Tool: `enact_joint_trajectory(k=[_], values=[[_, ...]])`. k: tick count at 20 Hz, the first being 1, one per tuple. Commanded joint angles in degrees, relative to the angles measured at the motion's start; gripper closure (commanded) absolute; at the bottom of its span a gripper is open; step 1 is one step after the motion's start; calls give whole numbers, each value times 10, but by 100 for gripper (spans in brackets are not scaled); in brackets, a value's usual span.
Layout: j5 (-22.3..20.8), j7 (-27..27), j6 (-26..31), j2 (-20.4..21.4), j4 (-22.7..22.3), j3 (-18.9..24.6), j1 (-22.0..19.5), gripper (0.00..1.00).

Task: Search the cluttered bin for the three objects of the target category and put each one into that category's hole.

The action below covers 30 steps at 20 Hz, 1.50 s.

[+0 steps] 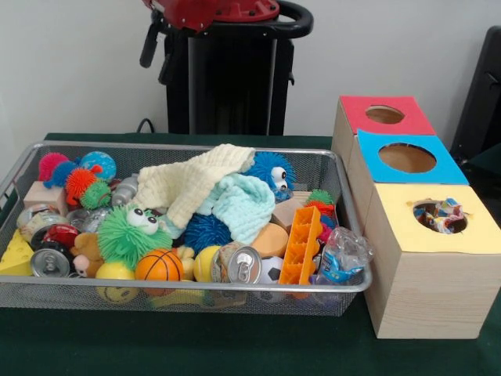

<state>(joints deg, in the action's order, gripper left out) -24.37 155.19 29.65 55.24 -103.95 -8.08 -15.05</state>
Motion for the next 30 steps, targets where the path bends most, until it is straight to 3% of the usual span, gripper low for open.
enact_joint_trajectory(k=[1,10,17,30], values=[[22,-128,-15,-19,-99,138,-59,0],[34,-169,-15,-45,-139,276,-155,0],[28,-164,-6,-72,-163,370,-214,0],[-16,-144,-55,-193,-146,493,-271,0]])
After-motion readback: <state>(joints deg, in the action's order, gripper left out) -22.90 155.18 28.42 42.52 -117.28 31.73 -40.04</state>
